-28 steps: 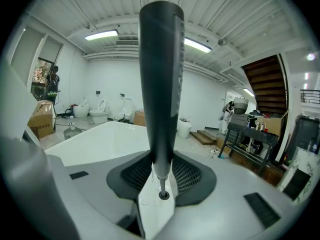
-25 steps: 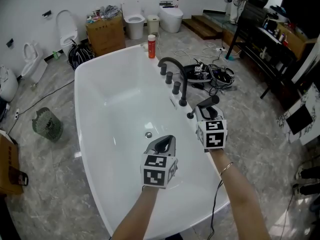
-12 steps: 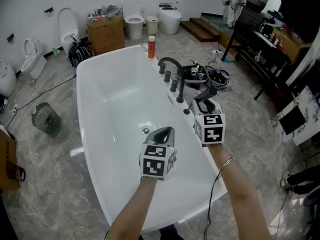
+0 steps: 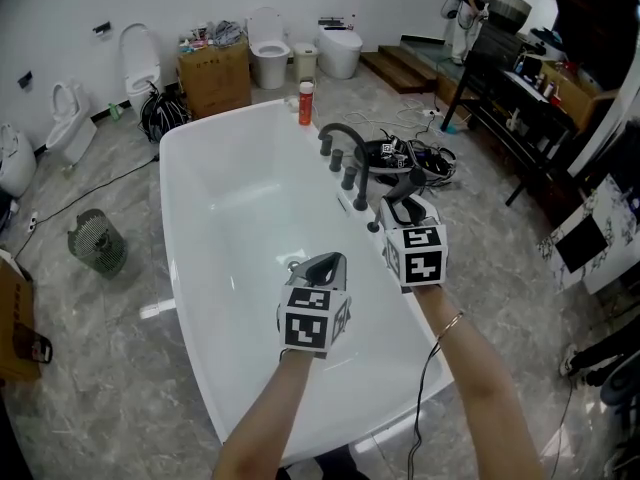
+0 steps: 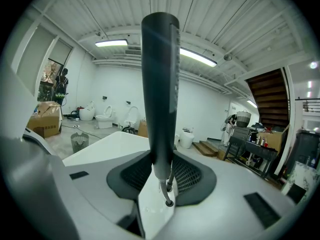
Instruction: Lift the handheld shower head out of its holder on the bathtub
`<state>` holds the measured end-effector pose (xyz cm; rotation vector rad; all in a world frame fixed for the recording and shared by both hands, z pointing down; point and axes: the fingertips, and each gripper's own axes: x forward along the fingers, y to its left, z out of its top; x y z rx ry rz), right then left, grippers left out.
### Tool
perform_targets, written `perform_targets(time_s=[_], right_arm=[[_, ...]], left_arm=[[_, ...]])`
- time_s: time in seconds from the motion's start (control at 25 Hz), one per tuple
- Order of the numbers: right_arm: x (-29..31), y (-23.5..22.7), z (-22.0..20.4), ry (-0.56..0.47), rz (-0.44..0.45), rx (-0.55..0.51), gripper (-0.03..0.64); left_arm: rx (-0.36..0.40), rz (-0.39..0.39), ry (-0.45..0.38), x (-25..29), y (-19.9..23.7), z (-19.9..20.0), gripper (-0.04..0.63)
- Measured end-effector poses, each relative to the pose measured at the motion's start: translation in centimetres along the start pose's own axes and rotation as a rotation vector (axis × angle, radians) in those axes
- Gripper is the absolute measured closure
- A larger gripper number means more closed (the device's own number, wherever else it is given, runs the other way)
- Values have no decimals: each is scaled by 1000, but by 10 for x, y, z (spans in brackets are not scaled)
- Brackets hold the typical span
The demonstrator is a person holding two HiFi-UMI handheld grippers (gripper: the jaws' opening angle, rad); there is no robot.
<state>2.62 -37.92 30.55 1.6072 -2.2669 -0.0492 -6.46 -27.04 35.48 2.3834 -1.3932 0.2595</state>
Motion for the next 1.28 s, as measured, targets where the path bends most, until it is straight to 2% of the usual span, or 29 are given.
perform_targets(time_s=[0.4, 1.28], right_arm=[[-9, 3, 5, 17, -3, -28, 485], [0, 2, 4, 19, 4, -28, 485]], left_arm=[[5, -1, -18, -12, -3, 8, 575], [1, -2, -9, 1, 3, 6, 575]])
